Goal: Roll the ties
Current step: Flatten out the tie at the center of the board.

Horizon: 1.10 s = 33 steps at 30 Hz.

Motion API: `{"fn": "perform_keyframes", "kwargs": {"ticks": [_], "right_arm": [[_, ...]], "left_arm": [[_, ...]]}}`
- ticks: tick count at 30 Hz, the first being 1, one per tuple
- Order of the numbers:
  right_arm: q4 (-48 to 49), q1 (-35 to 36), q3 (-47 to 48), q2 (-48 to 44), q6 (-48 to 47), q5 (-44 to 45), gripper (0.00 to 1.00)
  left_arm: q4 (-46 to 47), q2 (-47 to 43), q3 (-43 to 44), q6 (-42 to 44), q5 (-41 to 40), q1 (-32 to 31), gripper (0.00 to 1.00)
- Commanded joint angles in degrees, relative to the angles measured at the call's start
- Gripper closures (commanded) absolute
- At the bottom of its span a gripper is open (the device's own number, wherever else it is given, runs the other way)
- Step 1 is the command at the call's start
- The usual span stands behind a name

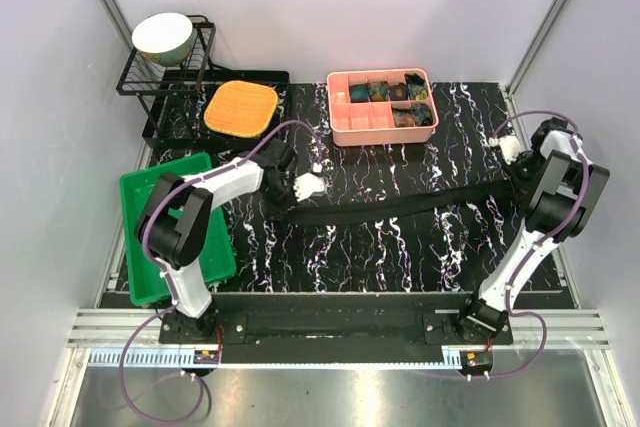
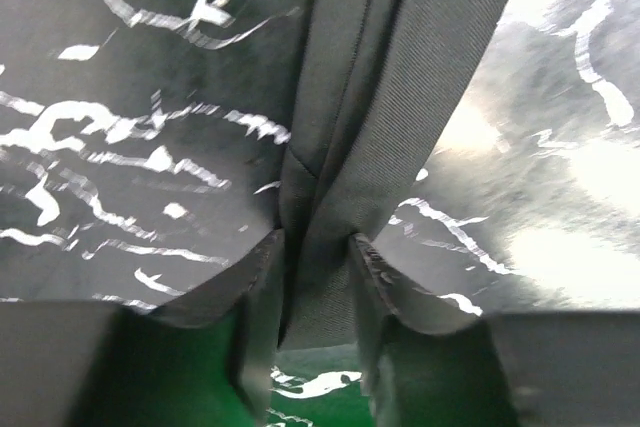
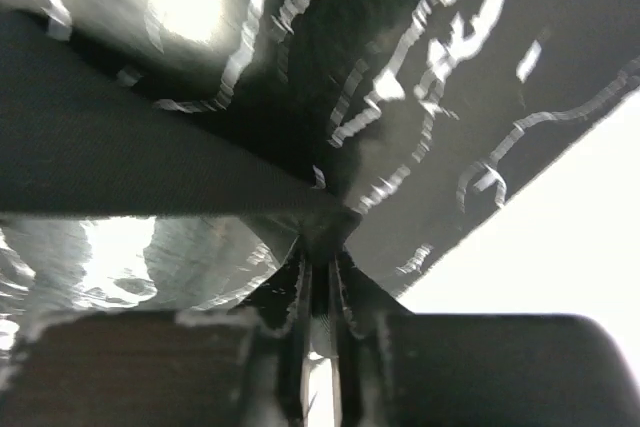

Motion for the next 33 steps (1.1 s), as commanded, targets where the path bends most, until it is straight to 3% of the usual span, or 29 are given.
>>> {"fn": "perform_keyframes", "kwargs": {"ticks": [1,5,9,10,12,14,15,19,23,26,30,33], "right_arm": [[2.87,-4.27,-2.08,0.74,-11.57,6.95,1.0],[-4.58,-5.78,1.18,1.44,-24.9,11.44,1.0],[-10.75,-5.69,3.38,1.79,-33.46,14.34,0.98],[-10.58,-5.43,3.47,2.05,-34.69,15.31,0.83],[-8.39,-5.43,5.65,2.58,-34.36,16.11,0.64],[-8.55,-5.43,9.51,3.89,-29.9,14.19,0.38],[-9.43,-5.43,14.32,4.25,-28.22,13.04,0.36],[-19.52,-5.34,25.69,4.43,-20.92,4.53,0.35],[-29.65,-3.5,27.3,0.31,-10.22,-6.71,0.34],[-27.03,2.28,14.43,-7.33,-2.58,-12.17,0.37],[-17.45,17.28,0.07,-17.61,9.05,-15.44,0.43],[-11.29,24.6,-7.33,-19.04,17.4,-16.06,0.51]], "left_arm": [[-0.47,1.59,-1.33,3.92,-2.48,3.37,0.74],[-2.13,0.71,-1.34,6.74,0.3,4.17,0.79],[-3.99,-0.17,0.42,6.66,3.93,2.68,0.71],[-4.08,-0.43,0.59,6.31,4.72,1.89,0.57],[-4.17,-1.75,1.29,5.34,6.21,1.45,0.5],[-3.55,-3.41,1.74,2.45,7.27,1.45,0.41],[-3.29,-4.2,2.0,0.79,7.27,1.62,0.39],[0.83,-10.26,0.6,-2.65,7.45,2.76,0.31],[4.09,-17.47,-1.25,-5.47,7.45,3.73,0.19],[6.55,-23.53,-2.65,-8.89,7.19,4.08,0.01],[13.66,-31.26,-5.02,-20.37,2.63,4.26,0.01],[22.35,-36.72,-10.02,-26.44,1.04,4.0,0.01]]}}
